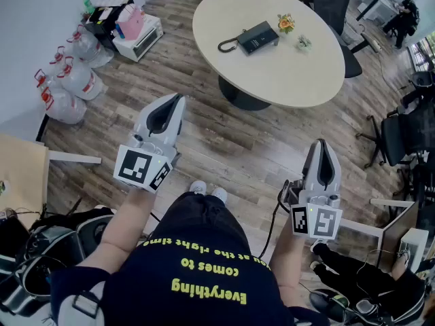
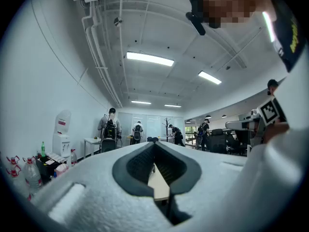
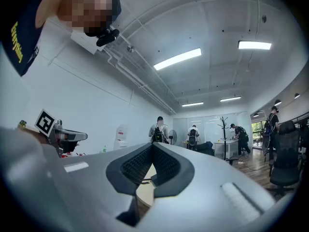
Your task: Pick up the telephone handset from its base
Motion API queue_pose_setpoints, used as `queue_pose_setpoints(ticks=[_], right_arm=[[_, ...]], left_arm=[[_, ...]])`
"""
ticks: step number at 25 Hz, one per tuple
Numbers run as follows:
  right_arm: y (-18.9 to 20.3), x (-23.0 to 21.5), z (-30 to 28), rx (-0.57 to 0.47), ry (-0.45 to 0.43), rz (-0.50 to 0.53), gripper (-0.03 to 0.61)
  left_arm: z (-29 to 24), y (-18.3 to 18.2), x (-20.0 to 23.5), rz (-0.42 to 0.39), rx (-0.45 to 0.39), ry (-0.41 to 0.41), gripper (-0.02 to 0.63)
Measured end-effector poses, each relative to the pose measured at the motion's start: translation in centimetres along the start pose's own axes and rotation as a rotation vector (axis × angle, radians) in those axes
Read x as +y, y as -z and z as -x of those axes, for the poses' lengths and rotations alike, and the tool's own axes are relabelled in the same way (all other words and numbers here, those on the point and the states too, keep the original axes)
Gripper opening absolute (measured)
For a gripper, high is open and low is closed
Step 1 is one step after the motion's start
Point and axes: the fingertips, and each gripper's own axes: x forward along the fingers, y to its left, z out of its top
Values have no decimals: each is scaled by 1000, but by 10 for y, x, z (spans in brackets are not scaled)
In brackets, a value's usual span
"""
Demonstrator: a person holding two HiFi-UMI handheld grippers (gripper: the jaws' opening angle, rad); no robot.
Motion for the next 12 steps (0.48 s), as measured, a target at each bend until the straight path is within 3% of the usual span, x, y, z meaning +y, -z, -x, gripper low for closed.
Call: queue_pose_setpoints(ticks=[12], right_arm=[[-1, -23, 16, -35, -25, -27, 12]], left_arm=[[-8, -1, -37, -5, 8, -1, 5]])
